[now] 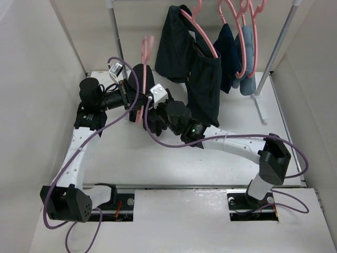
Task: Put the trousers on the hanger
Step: Place the hanger at the clothesline.
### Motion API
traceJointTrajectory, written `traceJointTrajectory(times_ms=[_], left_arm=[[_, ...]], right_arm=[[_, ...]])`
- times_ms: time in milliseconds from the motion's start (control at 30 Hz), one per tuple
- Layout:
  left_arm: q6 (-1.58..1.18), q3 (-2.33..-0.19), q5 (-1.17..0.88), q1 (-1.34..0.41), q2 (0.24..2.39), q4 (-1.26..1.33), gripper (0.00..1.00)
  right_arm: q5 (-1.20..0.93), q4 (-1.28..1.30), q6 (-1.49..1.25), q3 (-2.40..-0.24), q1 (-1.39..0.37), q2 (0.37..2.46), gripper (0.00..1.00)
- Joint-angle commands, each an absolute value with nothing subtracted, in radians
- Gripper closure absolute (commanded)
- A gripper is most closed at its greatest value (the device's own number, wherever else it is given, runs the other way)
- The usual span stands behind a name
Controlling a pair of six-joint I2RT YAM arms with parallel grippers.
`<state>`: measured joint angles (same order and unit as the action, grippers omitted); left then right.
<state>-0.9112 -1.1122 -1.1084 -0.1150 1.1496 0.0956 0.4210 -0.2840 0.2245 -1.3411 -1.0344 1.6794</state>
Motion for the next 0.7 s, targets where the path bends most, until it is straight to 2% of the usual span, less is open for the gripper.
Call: traceJointTrajectory(times_ms=[0, 100, 233, 433, 667], left_arm=[[-1.059, -1.089, -1.253, -0.141, 1.089, 0.364, 1.00], [-1.230, -1.080, -1.253, -0.103, 1.132, 0.619, 1.00], [-1.361, -1.140, -1.230, -0.103, 1.198, 0.778, 1.00], [-1.537, -1.311, -1.200, -0.084, 1.334, 1.007, 1.00], [-1.465, -1.612, -1.172, -0.084, 1.529, 0.945, 1.00]], right_arm=[[0.403, -0.404, 0.224, -1.373, -1.019, 1.626, 0.25], [0.443, -0.379, 0.215, -1.316, -1.019, 1.534, 0.18], [0.468, -0.307, 0.204, -1.240, -1.019, 1.408, 0.13], [0.500, -0.192, 0.204, -1.183, -1.019, 1.250, 0.12], [0.577, -0.160, 0.204, -1.108, -1.019, 1.137, 0.12]])
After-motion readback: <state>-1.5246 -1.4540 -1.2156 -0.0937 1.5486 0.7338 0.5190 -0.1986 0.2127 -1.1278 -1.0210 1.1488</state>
